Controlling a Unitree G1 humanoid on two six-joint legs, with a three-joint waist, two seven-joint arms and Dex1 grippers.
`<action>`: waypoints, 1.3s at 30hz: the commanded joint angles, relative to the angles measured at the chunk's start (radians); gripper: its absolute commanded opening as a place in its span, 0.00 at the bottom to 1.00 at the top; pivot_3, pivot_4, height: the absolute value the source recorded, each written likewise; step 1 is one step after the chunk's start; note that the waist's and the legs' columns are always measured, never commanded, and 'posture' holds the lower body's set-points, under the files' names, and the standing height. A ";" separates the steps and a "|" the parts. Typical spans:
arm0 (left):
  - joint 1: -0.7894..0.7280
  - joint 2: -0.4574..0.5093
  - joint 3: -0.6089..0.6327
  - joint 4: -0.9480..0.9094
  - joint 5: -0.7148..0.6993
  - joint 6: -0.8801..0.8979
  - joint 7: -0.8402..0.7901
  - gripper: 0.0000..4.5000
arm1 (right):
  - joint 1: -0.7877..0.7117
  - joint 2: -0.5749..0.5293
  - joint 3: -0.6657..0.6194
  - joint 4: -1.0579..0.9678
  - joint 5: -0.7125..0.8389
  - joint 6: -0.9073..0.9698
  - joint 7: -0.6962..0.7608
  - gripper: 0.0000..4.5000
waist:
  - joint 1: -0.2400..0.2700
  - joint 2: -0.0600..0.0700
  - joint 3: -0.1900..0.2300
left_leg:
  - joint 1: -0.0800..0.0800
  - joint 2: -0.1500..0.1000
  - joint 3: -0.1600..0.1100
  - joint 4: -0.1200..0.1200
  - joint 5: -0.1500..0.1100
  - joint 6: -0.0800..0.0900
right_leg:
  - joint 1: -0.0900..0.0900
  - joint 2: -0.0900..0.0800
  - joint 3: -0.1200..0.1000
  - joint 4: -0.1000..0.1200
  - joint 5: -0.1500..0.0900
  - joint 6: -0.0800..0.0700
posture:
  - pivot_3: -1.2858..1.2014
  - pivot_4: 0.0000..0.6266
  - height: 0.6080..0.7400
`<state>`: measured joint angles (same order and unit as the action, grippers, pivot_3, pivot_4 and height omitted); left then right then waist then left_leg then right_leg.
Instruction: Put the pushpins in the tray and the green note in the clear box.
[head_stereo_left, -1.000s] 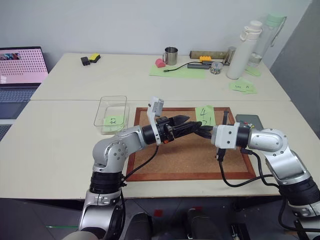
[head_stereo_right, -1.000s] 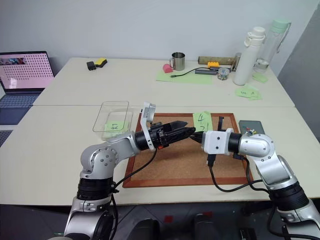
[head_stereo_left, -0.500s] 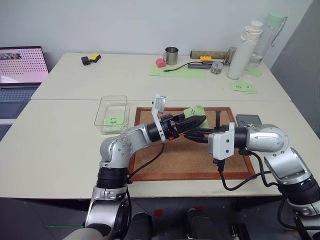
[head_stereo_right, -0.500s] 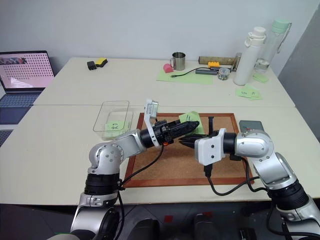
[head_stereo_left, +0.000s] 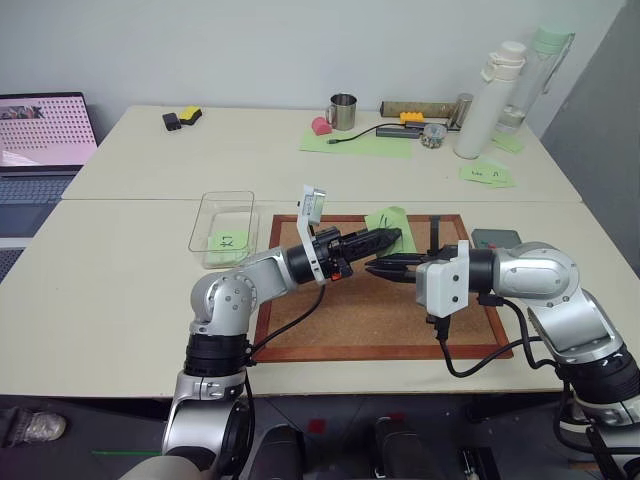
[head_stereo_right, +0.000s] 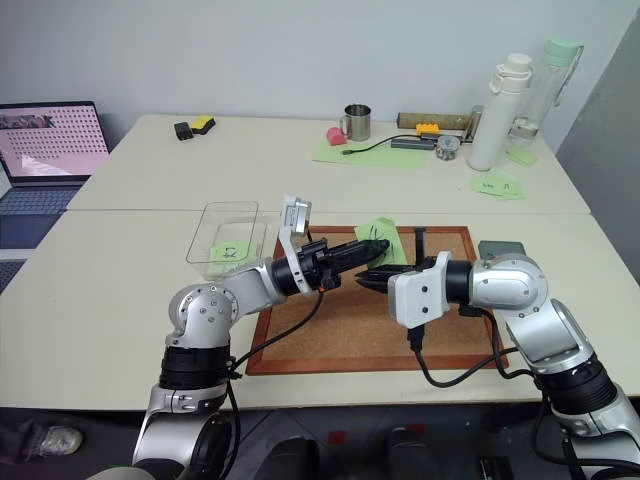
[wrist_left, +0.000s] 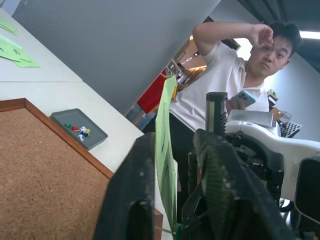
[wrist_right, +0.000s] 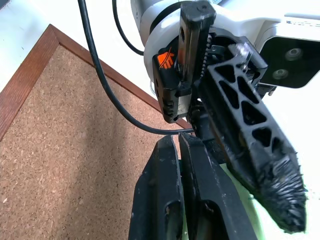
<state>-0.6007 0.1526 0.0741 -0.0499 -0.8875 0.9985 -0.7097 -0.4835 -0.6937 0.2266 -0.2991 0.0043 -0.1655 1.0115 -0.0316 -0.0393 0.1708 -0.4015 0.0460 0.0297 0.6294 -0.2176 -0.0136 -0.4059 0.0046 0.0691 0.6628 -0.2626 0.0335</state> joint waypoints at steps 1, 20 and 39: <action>-0.010 0.002 -0.009 -0.042 -0.024 -0.005 -0.011 0.06 | -0.016 -0.006 -0.017 -0.030 0.019 -0.010 0.004 0.00 | 0.000 0.000 0.000 | 0.000 0.000 0.000 0.000 0.000 0.000 | 0.000 0.000 0.000 0.000 0.000 0.000 | 0.52 0.24 1.00; -0.019 0.043 -0.114 0.039 0.199 -0.176 -0.008 0.00 | 0.030 -0.015 -0.070 -0.098 0.030 0.041 -0.046 0.00 | 0.001 0.000 0.000 | 0.000 0.000 0.000 0.000 0.000 0.000 | 0.000 0.000 0.000 0.000 0.001 -0.001 | 0.52 0.24 1.00; -0.038 0.070 -0.479 0.008 0.713 -0.760 -0.044 0.00 | 0.039 0.153 -0.593 0.411 0.234 0.745 -0.585 0.00 | -0.002 0.001 0.000 | 0.001 -0.003 0.004 0.000 0.000 0.000 | 0.001 -0.003 0.002 0.000 0.002 -0.002 | 0.52 0.24 1.00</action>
<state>-0.6210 0.2295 -0.3851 -0.0529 -0.2232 0.3108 -0.7535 -0.3801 -0.5333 -0.3253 0.0084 0.2222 0.5959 0.4538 -0.0334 -0.0386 0.1711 -0.4011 0.0431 0.0343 0.6296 -0.2175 -0.0136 -0.4055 0.0014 0.0715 0.6629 -0.2609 0.0317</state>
